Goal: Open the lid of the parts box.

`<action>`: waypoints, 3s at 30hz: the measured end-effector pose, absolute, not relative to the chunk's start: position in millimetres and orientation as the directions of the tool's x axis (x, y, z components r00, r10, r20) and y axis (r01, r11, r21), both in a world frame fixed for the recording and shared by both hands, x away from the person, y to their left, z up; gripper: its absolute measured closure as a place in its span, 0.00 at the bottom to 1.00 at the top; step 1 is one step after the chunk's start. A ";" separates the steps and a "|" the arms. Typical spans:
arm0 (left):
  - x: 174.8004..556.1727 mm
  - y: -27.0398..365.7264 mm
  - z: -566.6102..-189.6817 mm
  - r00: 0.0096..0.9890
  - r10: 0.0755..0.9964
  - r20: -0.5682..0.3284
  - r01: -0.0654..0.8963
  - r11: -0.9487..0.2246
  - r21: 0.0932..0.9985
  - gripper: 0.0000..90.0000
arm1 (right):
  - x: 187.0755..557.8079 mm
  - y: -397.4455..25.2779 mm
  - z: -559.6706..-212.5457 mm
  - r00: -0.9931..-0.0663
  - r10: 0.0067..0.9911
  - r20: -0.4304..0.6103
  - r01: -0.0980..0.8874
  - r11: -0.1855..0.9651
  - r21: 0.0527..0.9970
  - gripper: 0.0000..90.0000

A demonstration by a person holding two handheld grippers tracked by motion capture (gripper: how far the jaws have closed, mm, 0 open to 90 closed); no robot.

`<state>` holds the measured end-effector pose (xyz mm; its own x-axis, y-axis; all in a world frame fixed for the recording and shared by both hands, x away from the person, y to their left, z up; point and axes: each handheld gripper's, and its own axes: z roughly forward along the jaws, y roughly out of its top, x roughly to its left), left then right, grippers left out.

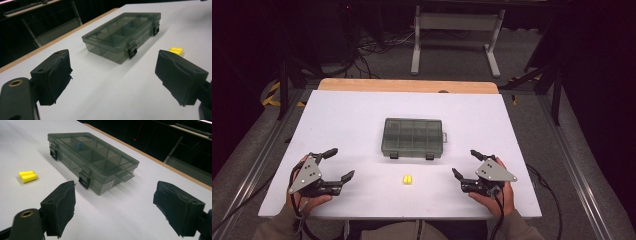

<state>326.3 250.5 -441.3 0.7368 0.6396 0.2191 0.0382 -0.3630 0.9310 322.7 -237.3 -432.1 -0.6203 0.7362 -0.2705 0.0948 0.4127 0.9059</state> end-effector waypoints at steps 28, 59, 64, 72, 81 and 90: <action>403.5 186.1 -416.5 0.806 0.570 0.161 0.038 -0.321 0.946 0.18 | 398.1 -216.5 -421.8 -0.653 0.739 -0.166 0.179 0.364 0.914 0.19; 431.6 170.0 -467.1 0.853 0.514 0.085 0.268 -0.573 0.774 0.50 | 418.6 -194.5 -451.3 -0.776 0.623 -0.097 0.330 0.532 0.780 0.54; 432.6 165.9 -467.8 0.866 0.490 0.095 0.261 -0.606 0.752 0.63 | 418.7 -193.8 -453.2 -0.783 0.615 -0.094 0.333 0.542 0.772 0.61; 433.2 166.4 -468.1 0.865 0.494 0.086 0.271 -0.605 0.748 0.67 | 417.5 -195.0 -450.3 -0.777 0.619 -0.112 0.325 0.548 0.771 0.50; 433.0 165.3 -468.2 0.871 0.484 0.088 0.267 -0.615 0.742 0.70 | 415.4 -193.6 -448.5 -0.786 0.603 -0.135 0.303 0.566 0.767 0.59; 433.6 165.3 -468.0 0.871 0.484 0.090 0.266 -0.617 0.741 0.70 | 416.2 -196.6 -448.8 -0.791 0.600 -0.115 0.307 0.553 0.774 0.60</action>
<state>433.6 165.3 -468.0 0.8707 0.4836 0.0901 0.2658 -0.6167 0.7409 416.2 -196.6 -448.8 -0.7914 0.6003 -0.1154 0.3067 0.5533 0.7745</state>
